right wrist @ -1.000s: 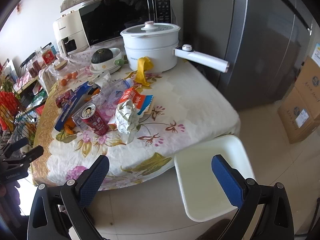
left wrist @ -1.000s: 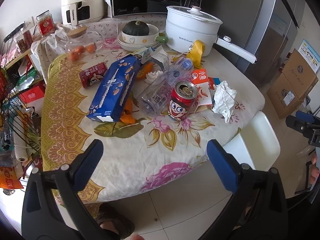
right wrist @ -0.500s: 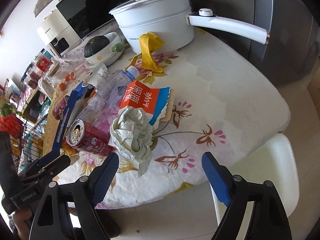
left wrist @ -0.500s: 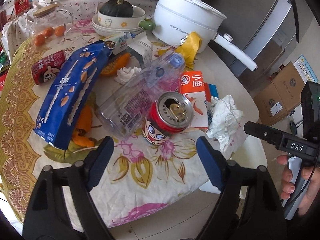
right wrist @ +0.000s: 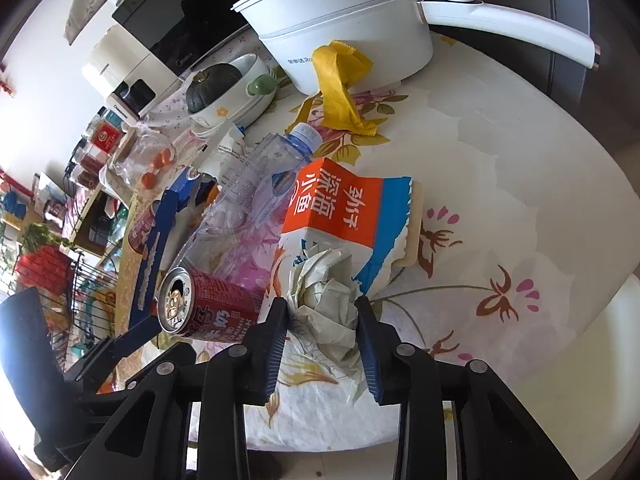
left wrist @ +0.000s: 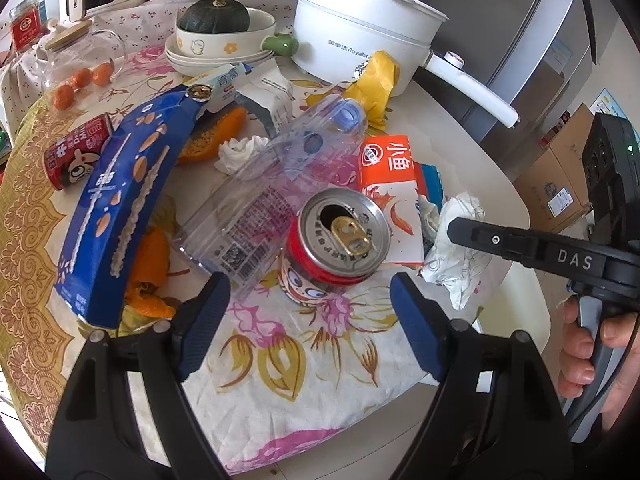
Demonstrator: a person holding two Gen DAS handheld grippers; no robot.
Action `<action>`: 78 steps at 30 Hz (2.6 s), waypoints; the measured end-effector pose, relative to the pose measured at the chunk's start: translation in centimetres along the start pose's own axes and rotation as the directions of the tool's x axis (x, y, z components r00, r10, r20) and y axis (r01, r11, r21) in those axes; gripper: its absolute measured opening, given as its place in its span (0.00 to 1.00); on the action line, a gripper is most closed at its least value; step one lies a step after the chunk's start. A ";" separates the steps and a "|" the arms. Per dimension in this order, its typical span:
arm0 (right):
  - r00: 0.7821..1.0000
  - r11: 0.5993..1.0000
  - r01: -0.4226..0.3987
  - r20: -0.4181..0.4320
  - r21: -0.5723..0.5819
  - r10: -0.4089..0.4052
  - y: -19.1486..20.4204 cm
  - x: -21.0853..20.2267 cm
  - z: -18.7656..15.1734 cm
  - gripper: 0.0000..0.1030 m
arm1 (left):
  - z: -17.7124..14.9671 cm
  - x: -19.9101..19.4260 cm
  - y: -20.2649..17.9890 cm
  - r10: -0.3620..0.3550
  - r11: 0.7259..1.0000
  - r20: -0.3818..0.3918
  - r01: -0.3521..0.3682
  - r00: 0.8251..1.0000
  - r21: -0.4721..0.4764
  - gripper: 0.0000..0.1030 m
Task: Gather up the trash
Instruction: 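Grasp the crumpled foil with the right gripper while the left gripper grasps the red can, then carry foil and red can over the white bin and release both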
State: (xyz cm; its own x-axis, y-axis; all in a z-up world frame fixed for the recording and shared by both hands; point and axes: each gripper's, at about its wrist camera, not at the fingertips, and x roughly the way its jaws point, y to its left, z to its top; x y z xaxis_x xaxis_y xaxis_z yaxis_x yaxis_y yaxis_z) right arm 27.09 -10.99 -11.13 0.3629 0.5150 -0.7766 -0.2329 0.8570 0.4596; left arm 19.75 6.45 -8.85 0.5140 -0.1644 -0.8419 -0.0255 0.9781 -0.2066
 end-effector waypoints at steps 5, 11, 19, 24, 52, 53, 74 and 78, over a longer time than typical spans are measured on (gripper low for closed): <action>1.000 1.000 -0.006 0.023 0.010 0.005 -0.8 -2.4 -0.3 0.31 | 0.5 1.1 -1.0 0.006 1.000 0.020 -0.006 1.000 0.021 0.75; 0.999 0.999 0.033 0.023 0.014 -0.033 -2.6 -4.7 -1.4 0.31 | 0.8 2.4 -1.5 0.039 0.999 0.037 -0.040 0.999 0.023 0.57; 0.995 0.995 0.088 0.037 0.046 -0.090 -5.9 -7.6 -2.8 0.31 | 0.4 1.4 -1.8 0.056 0.997 0.063 -0.059 0.996 0.052 0.55; 0.991 0.992 0.109 0.066 0.062 -0.113 -7.8 -10.3 -3.9 0.31 | -0.3 -1.1 -2.0 0.029 0.998 0.109 -0.034 0.994 0.050 0.55; 0.936 0.912 0.352 -0.072 0.212 -0.344 -23.7 -12.7 -12.9 0.32 | -7.5 4.3 -21.8 -0.314 0.907 -0.064 0.319 0.947 0.274 0.55; 0.934 0.909 0.357 -0.080 0.214 -0.348 -24.0 -12.6 -13.0 0.32 | -7.5 4.9 -22.0 -0.312 0.908 -0.071 0.319 0.947 0.271 0.55; 0.920 0.894 0.390 -0.124 0.219 -0.371 -25.3 -11.2 -12.9 0.32 | -8.3 8.4 -22.8 -0.304 0.898 -0.128 0.329 0.944 0.293 0.55; 0.918 0.892 0.395 -0.125 0.219 -0.376 -25.1 -10.8 -12.7 0.32 | -8.2 7.9 -21.8 -0.289 0.907 -0.144 0.319 0.946 0.276 0.59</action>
State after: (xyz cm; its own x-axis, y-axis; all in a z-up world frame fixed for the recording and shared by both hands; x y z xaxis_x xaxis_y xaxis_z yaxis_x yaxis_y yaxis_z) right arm 17.61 -38.19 -19.75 0.3082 0.1489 -0.9396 0.1332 0.9712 0.1976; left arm 17.35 -17.24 -15.04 0.3707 -0.4570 -0.8085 0.3773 0.8696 -0.3186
